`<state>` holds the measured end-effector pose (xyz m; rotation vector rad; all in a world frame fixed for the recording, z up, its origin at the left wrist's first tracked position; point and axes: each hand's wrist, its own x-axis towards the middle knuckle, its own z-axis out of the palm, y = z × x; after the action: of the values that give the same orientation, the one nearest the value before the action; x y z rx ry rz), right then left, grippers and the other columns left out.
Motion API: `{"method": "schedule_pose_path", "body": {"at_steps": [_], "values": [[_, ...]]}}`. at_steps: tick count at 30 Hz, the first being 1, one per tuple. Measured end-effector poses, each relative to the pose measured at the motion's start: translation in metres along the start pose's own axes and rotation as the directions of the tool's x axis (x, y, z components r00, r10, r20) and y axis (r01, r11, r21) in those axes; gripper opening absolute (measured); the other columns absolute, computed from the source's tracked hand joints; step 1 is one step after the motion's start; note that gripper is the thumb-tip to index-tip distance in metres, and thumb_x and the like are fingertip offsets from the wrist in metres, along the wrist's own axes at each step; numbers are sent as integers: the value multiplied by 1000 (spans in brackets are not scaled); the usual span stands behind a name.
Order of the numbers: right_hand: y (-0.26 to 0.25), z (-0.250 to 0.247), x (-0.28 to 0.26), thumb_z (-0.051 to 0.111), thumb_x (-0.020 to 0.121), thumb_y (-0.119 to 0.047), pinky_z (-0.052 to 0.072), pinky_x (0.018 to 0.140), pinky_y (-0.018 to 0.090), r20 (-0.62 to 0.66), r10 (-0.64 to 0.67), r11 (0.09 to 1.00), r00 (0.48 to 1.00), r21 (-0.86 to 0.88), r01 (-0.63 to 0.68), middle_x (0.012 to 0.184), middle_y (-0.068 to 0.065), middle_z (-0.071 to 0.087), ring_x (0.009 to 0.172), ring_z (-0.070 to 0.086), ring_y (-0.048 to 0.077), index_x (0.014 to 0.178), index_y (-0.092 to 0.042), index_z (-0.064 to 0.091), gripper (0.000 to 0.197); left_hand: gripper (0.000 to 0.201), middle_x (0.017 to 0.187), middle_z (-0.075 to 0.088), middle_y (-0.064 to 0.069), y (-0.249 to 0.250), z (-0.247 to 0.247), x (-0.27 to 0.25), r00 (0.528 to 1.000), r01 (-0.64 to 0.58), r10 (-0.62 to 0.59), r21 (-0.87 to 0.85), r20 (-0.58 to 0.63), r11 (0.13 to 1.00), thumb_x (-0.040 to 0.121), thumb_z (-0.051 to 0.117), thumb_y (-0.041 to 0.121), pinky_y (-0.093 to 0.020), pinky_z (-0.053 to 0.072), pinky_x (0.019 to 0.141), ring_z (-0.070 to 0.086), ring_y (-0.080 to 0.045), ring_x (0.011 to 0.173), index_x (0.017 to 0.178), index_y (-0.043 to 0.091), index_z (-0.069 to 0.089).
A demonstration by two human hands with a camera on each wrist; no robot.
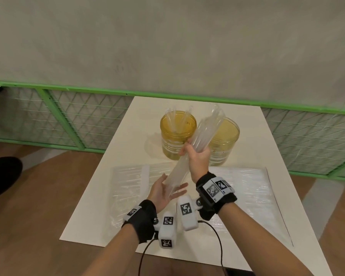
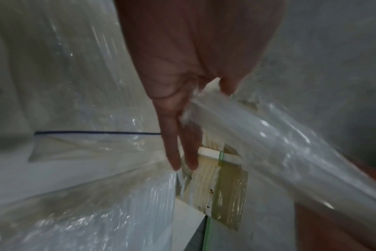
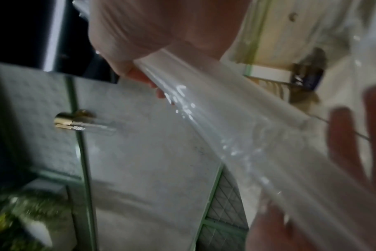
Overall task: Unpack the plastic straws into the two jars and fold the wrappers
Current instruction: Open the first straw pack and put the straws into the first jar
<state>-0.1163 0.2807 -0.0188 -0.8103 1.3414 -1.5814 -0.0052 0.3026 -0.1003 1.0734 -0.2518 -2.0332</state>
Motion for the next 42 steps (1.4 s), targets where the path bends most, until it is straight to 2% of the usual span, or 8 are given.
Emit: {"method": "schedule_pose_path", "body": {"at_steps": [7, 14, 17, 21, 26, 30, 35, 42], "values": [[-10, 4, -4, 64, 69, -13, 52, 61, 21, 133, -165, 986, 977, -16, 168, 65, 9, 59, 60, 61, 15, 83, 0, 58, 20, 64, 106, 61, -31, 28, 1, -3, 987, 148, -155, 130, 43, 980, 98, 25, 49, -43, 59, 66, 68, -43, 80, 128, -4, 44], [2, 2, -14, 72, 75, 1, 53, 66, 16, 224, -148, 978, 963, -113, 177, 82, 3, 62, 72, 65, 1, 98, -14, 52, 34, 39, 91, 58, -17, 32, 7, -10, 969, 172, -229, 423, 89, 890, 98, 34, 38, -31, 59, 60, 67, -27, 74, 108, 5, 54], [12, 5, -21, 70, 71, -9, 57, 69, 29, 262, -150, 966, 953, -164, 198, 74, 9, 63, 70, 65, 19, 93, -16, 53, 28, 36, 88, 61, -15, 28, 10, -11, 959, 162, -252, 483, 129, 861, 99, 31, 34, -36, 58, 65, 67, -25, 73, 102, 8, 56], [2, 4, -20, 66, 80, 1, 51, 56, 20, 220, -190, 966, 957, -134, 223, 70, 2, 56, 55, 59, 1, 90, -21, 51, 28, 49, 98, 66, -14, 26, 2, -7, 944, 196, -310, 566, 112, 801, 95, 28, 53, -48, 53, 76, 65, -29, 89, 117, 15, 50], [-14, 6, -8, 67, 72, -25, 53, 60, 30, 60, -260, 966, 964, 12, 260, 81, 19, 58, 65, 60, 24, 98, -14, 50, 33, 78, 100, 65, -24, 23, -4, -3, 951, 285, -309, 357, 10, 890, 93, 17, 61, -45, 51, 72, 65, -32, 86, 128, -3, 44], [3, 7, -21, 66, 82, -1, 51, 58, 17, 71, -186, 982, 980, -16, 188, 71, 5, 59, 59, 62, 2, 89, -17, 51, 23, 62, 80, 70, -26, 28, 9, -5, 979, 197, -197, 4, 60, 980, 95, 27, 55, -45, 58, 56, 70, -37, 73, 115, -1, 45], [17, 9, -27, 66, 79, 4, 54, 64, 24, 139, -115, 992, 984, -43, 122, 72, 15, 61, 67, 63, 18, 85, -16, 54, 24, 37, 69, 70, -17, 24, 11, -10, 983, 175, -179, 63, 50, 982, 98, 34, 33, -46, 58, 55, 70, -32, 63, 100, 3, 56], [21, 9, -25, 69, 77, 4, 51, 67, 20, 300, -44, 990, 953, -117, 83, 71, -8, 65, 73, 63, 2, 82, 5, 64, 7, 32, 55, 64, -12, 30, 10, -4, 970, 244, -242, 78, -36, 967, 98, 39, 26, -25, 51, 39, 64, -24, 46, 82, 4, 55]]}}
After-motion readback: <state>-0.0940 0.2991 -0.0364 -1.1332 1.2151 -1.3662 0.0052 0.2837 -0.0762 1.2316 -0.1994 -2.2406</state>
